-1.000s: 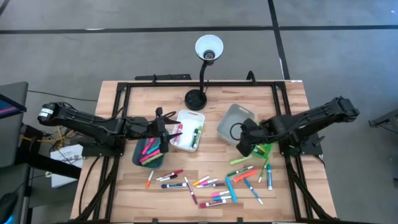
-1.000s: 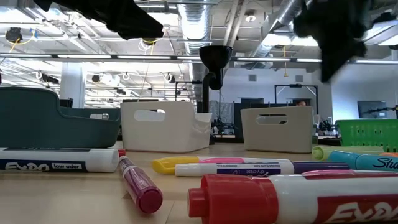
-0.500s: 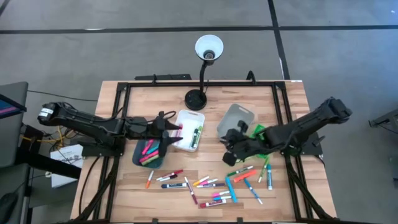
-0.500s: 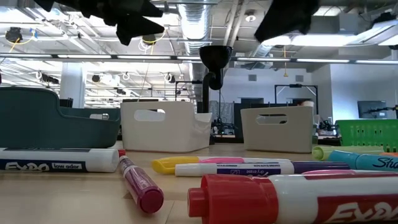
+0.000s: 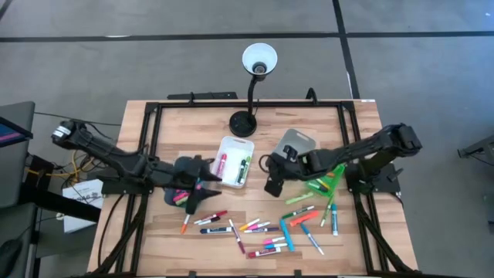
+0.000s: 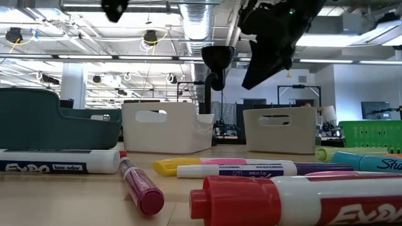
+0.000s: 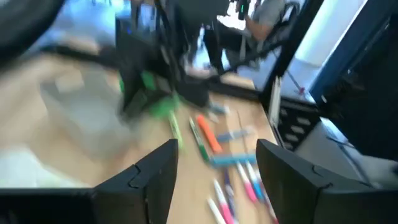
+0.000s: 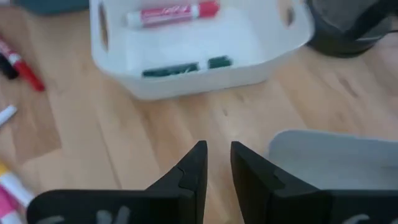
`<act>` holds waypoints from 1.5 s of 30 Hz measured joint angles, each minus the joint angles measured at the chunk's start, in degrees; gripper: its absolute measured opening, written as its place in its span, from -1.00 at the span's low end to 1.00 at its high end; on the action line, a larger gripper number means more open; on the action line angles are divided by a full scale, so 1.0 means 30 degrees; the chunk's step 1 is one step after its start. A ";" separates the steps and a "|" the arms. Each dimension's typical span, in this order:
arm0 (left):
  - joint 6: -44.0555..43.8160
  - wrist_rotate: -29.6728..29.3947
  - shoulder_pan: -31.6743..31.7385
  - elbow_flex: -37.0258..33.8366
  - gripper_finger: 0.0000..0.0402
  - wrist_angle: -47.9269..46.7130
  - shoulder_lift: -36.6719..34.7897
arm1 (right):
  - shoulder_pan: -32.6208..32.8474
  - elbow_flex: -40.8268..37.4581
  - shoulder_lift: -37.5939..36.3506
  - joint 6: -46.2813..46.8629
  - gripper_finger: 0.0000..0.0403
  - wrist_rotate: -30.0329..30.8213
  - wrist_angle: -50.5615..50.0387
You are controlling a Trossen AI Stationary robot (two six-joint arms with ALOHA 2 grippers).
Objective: Pick & Place Markers
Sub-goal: Put the orange mini marker into the green bin
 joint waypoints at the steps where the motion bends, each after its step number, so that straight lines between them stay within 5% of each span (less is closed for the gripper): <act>1: -0.0902 -0.0111 -0.0318 0.0007 0.06 -0.0618 0.0000 | -0.0124 0.0021 -0.0094 0.0000 -0.69 0.0021 0.0118; 15: -1.0067 -0.0718 -0.3476 0.0044 0.06 -0.5595 0.0094 | -0.0263 0.0014 -0.0218 -0.0901 -0.69 0.0021 0.0297; 28: -2.0164 0.7565 -0.5487 0.0044 0.06 -0.8110 0.3708 | -0.0263 0.0007 -0.0218 -0.6979 -0.69 0.0167 0.3652; 33: -2.3654 0.9106 -0.6294 0.0044 0.06 -0.8140 0.5669 | -0.0263 0.0007 -0.0218 -0.8426 -0.69 0.0165 0.4876; 45: -2.5720 0.7074 -0.6730 0.0044 0.06 -1.0051 0.7413 | -0.0432 0.0007 -0.0218 -0.8692 -0.69 0.0152 0.5651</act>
